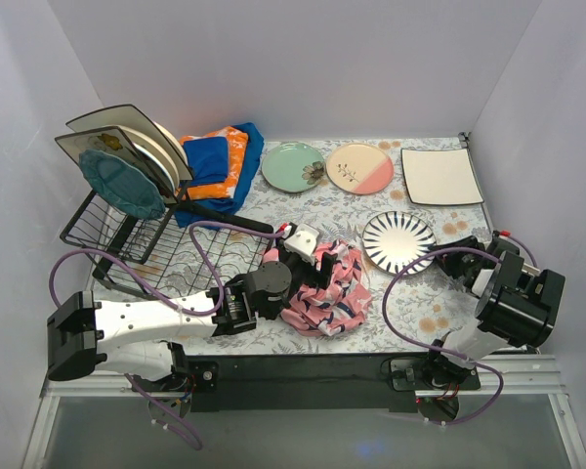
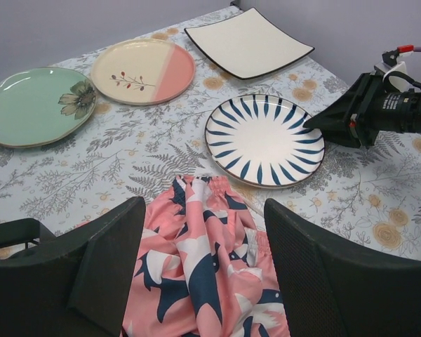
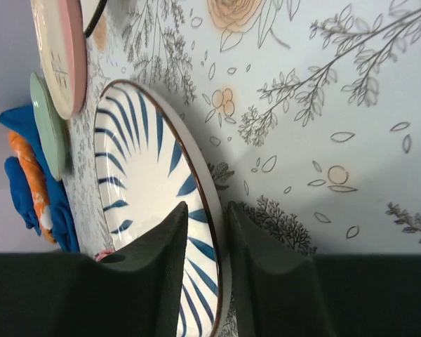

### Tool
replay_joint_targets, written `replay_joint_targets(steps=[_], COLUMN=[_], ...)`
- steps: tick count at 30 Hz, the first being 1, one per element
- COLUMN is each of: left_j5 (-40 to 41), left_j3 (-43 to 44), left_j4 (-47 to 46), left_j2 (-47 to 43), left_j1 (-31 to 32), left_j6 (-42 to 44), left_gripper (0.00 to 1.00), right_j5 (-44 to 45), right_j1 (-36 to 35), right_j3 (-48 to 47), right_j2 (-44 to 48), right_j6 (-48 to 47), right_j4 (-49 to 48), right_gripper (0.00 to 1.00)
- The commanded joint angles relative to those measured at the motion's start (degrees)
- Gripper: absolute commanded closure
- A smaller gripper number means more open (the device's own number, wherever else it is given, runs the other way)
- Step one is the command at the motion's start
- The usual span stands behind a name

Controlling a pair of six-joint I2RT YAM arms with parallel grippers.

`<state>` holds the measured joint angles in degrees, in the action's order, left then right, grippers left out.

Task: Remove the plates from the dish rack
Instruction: Place the plate at the center of the board.

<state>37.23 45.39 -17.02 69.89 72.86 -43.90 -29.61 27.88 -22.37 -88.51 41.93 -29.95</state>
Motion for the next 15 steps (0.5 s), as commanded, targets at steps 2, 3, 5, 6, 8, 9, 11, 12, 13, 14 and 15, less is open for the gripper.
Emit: replay_joint_targets(steps=[2,3,5,6,8,9,11,12,13,14,15], left_j5=[2.4,2.58,3.19,3.28,3.28,3.28,3.63,3.9,4.25,4.86,5.56], left_j3=[-0.56,-0.47,-0.47,-0.47,-0.56,-0.47,-0.21,0.05,0.4,1.19,2.24], left_j4=[-1.53,-1.53,-1.71,-1.71,-1.71,-1.71,-1.62,-1.01,-0.48,0.4,0.93], left_j2=[-0.63,-0.54,-0.45,-0.54,-0.54,-0.63,-0.46,-0.37,0.07,0.25,0.42], left_j1=[0.44,0.44,0.44,0.53,0.53,0.53,0.62,0.62,0.62,0.62,0.62], left_j6=[1.01,1.1,1.27,1.36,1.36,1.45,1.45,1.54,1.45,1.01,0.49], left_gripper=[0.33,0.33,0.33,0.33,0.33,0.33,0.33,0.33,0.33,0.33,0.33], right_j5=[4.37,5.08,8.22,9.55,13.76,14.83,17.11,17.73,18.26,18.62,19.58], right_j1=[1.3,1.3,1.3,1.3,1.3,1.3,1.04,0.52,-0.1,-2.45,-4.57], right_j3=[-2.76,-3.11,-4.34,-4.78,-6.36,-6.8,-8.12,-8.65,-9.35,-10.23,-13.46], right_j2=[-2.11,-1.84,-0.27,0.35,2.54,3.34,6.22,7.38,8.52,10.53,11.33], right_j6=[-2.65,-2.91,-3.69,-4.48,-5.28,-5.89,-6.51,-7.12,-7.74,-9.05,-10.28], right_j4=[6.04,7.01,10.77,12.27,17.0,18.17,20.97,21.77,22.39,22.92,25.45], right_gripper=[0.6,0.59,0.55,0.54,0.52,0.52,0.49,0.48,0.45,0.33,0.29])
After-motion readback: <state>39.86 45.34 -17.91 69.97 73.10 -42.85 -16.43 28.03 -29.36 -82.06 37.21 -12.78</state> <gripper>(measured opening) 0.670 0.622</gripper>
